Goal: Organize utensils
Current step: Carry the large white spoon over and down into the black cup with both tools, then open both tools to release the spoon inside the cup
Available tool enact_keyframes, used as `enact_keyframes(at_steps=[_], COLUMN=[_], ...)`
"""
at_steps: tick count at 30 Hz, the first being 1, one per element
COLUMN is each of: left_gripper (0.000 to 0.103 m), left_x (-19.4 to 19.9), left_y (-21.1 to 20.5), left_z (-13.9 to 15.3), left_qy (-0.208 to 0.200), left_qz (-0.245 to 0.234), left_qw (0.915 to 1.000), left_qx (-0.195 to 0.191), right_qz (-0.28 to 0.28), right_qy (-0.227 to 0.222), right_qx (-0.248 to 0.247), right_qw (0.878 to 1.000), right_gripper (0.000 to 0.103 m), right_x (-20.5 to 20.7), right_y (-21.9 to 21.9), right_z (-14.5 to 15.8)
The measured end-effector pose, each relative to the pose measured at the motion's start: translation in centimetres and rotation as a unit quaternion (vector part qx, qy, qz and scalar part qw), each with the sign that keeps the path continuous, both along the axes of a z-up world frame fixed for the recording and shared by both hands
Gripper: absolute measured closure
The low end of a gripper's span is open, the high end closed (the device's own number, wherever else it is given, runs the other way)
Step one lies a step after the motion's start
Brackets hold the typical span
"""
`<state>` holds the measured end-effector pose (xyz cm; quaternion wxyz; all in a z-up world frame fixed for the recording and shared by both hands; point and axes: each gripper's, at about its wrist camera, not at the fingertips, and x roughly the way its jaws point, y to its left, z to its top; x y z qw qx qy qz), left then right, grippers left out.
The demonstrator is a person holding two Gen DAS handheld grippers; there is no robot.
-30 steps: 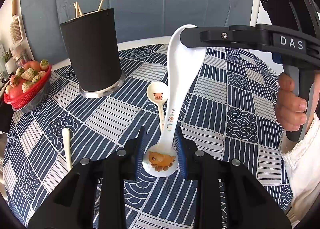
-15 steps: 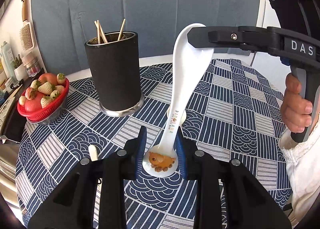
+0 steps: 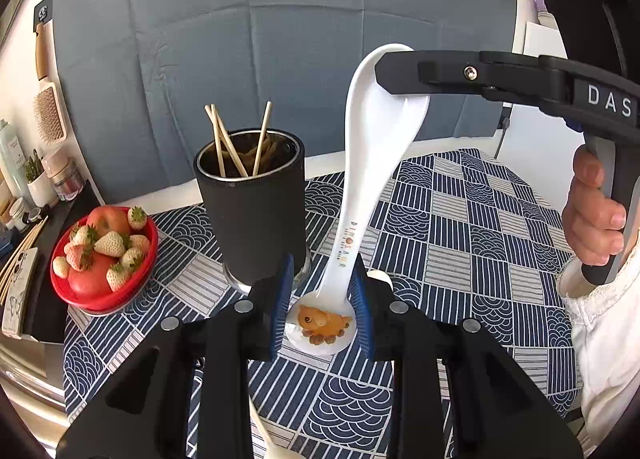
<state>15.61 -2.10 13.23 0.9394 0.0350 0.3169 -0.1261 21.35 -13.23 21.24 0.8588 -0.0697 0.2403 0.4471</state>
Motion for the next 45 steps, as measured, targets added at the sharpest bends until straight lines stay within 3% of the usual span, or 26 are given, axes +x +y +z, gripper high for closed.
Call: enact_keyframes(at_steps=[18,25,38,42,43,44,45], left_gripper=[0.074,0.074,0.076,0.076,0.076,0.074,0.068], left_x=[9.1,12.4,15.8,15.9,15.7,15.5,15.1], left_y=[2.9,4.0,3.9,4.1,4.1,4.2,4.3], left_z=[4.6,3.9,0.5,0.1,0.1,0.2,0.2], left_qy=[-0.005,0.012,0.048,0.039,0.029,0.017,0.006], left_qz=[-0.046,-0.053,-0.049,-0.051,-0.052,-0.050,-0.051], left_qw=[0.9982,0.9968,0.9959,0.9964,0.9969,0.9973,0.9973], left_qx=[-0.038,-0.059,-0.058,-0.055,-0.052,-0.051,-0.053], right_qz=[-0.049,-0.048,-0.049,-0.056,-0.062,-0.072,-0.093], right_qy=[-0.052,-0.062,-0.050,-0.061,-0.067,-0.074,-0.086], right_qx=[-0.008,-0.030,-0.069,-0.069,-0.071,-0.068,-0.063], right_qw=[0.997,0.996,0.995,0.994,0.993,0.992,0.990], right_gripper=[0.094,0.093,0.093,0.092,0.077,0.027,0.005], right_x=[5.7,7.5,10.3,10.3,10.2,10.0,9.8], right_y=[3.3,4.8,6.8,7.1,7.1,7.0,6.8], right_z=[5.5,5.2,2.3,1.9,1.9,2.0,2.2])
